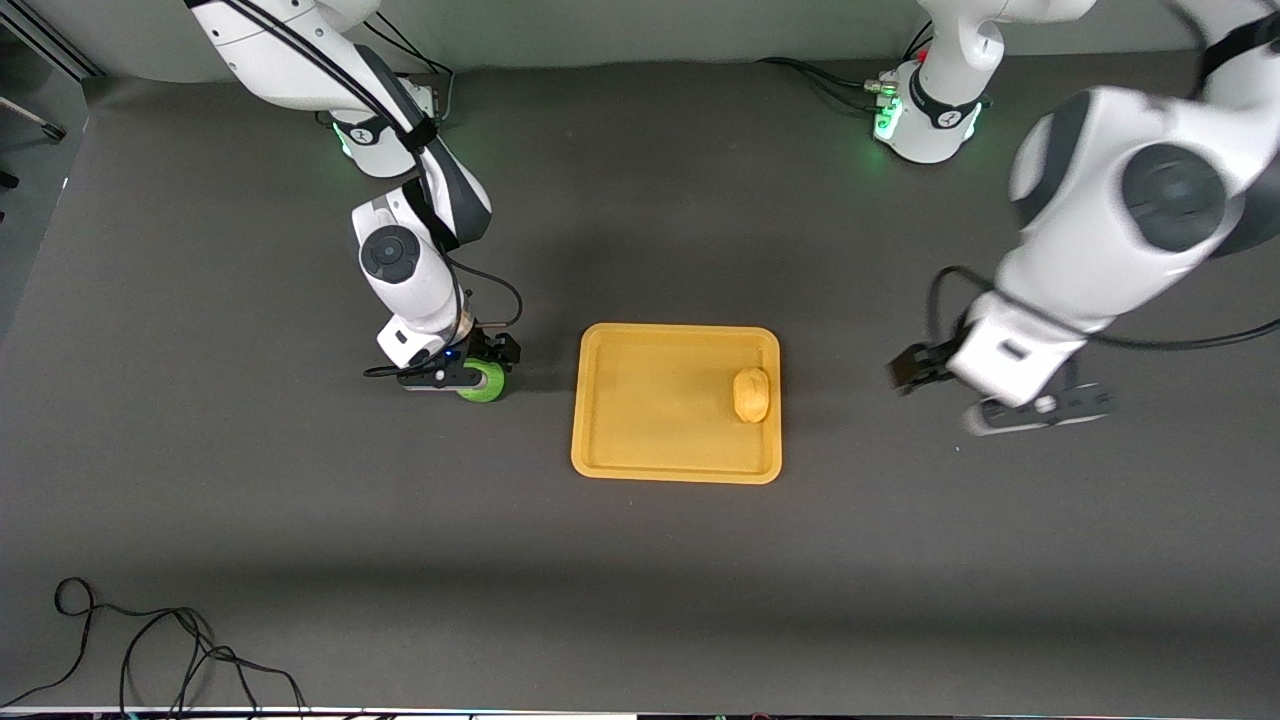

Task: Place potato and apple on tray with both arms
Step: 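Release the potato on the tray while the right gripper nears the apple, then lower the right gripper onto the green apple and grasp it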

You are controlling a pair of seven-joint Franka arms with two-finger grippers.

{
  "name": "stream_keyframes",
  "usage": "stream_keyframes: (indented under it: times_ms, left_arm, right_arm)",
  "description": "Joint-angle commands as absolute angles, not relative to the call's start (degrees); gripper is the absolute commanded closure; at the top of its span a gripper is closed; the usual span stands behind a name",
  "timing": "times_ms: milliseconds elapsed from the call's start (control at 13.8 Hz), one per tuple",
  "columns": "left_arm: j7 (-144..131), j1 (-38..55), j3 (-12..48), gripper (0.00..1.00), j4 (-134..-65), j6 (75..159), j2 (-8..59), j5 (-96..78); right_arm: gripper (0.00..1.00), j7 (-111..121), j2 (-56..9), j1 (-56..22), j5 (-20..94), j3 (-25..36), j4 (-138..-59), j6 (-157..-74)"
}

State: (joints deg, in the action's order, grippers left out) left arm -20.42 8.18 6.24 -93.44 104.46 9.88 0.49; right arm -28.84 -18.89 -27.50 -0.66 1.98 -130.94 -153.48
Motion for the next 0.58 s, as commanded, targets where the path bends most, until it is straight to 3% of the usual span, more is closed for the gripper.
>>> stream_keyframes:
  times_ms: [0,361,506]
  left_arm:
    - [-12.16,3.27,6.68,0.00,-102.73,105.29,2.04,0.97]
    - [-4.75,-0.61,6.68,0.00,-105.82,106.26,-1.41,0.97]
    - [-3.26,-2.46,6.68,0.02,-105.91,106.26,-1.84,0.97]
  right_arm:
    - [0.00,-29.27,-21.27,-28.04,-1.67,2.55,-129.90,-155.57]
    - [0.00,-29.18,-22.32,-27.77,-1.76,2.64,-129.64,-156.62]
    - [0.24,-29.18,-21.98,-27.86,-1.67,2.64,-128.76,-156.19]
